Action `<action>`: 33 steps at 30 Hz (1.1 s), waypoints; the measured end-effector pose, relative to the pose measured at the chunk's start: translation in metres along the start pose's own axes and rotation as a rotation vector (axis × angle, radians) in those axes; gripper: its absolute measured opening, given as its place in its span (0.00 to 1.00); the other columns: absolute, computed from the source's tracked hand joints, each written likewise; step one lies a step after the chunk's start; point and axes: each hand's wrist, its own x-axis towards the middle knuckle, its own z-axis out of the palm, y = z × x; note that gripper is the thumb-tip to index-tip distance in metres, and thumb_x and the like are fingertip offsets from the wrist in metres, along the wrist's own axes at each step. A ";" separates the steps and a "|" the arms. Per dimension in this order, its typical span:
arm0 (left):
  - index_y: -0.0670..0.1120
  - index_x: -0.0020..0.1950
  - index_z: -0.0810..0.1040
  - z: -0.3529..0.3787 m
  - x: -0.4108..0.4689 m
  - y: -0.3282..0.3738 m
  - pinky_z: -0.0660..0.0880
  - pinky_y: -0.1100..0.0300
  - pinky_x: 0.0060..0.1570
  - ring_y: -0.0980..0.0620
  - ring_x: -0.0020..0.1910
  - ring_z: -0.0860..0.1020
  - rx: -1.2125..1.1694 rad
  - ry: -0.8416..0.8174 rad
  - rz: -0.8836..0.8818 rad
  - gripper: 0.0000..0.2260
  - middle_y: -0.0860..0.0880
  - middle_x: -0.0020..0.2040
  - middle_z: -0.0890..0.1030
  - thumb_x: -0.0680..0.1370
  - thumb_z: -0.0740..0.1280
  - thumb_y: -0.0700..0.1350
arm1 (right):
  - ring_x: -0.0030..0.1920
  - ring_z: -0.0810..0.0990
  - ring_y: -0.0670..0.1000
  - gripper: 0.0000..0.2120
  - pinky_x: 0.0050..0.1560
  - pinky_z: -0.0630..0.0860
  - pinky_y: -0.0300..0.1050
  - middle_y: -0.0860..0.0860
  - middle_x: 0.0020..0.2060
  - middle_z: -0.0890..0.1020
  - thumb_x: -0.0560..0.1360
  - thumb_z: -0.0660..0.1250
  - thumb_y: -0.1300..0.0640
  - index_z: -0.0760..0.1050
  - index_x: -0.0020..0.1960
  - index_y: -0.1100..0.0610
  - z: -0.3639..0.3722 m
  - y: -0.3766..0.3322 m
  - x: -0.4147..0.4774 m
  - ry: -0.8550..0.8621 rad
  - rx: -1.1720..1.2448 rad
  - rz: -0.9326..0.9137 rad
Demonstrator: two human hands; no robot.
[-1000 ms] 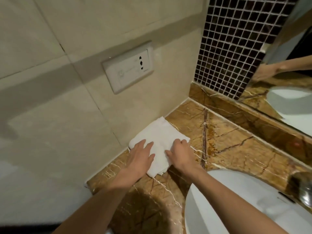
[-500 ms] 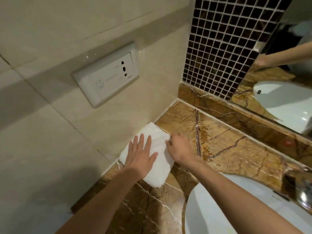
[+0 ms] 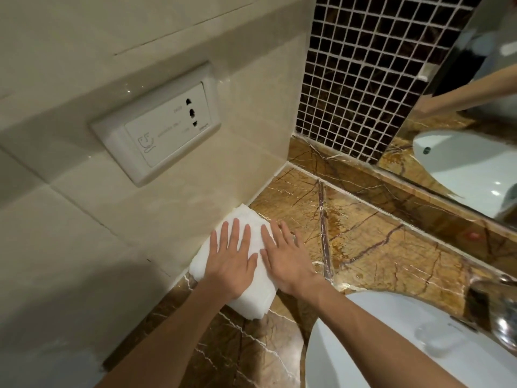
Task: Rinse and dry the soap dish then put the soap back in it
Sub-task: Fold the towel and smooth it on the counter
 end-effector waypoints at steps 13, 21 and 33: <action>0.38 0.69 0.69 0.016 -0.028 -0.012 0.66 0.38 0.67 0.36 0.70 0.65 -0.081 0.183 0.130 0.23 0.37 0.70 0.69 0.78 0.58 0.50 | 0.77 0.32 0.57 0.30 0.78 0.39 0.57 0.54 0.78 0.35 0.82 0.39 0.42 0.35 0.79 0.55 0.007 -0.004 -0.010 -0.097 -0.062 -0.133; 0.46 0.76 0.38 0.006 -0.019 -0.009 0.34 0.47 0.72 0.44 0.76 0.36 -0.019 -0.061 0.010 0.27 0.44 0.78 0.38 0.80 0.42 0.55 | 0.78 0.37 0.59 0.29 0.77 0.40 0.57 0.57 0.79 0.39 0.83 0.43 0.45 0.39 0.79 0.56 -0.005 -0.011 -0.012 -0.105 0.028 -0.085; 0.46 0.77 0.50 -0.062 -0.053 0.013 0.58 0.49 0.73 0.45 0.75 0.57 -0.213 -0.115 0.025 0.25 0.43 0.78 0.53 0.81 0.48 0.53 | 0.60 0.75 0.59 0.17 0.62 0.73 0.56 0.59 0.60 0.76 0.81 0.56 0.53 0.68 0.67 0.58 -0.034 -0.004 -0.070 0.095 0.040 -0.085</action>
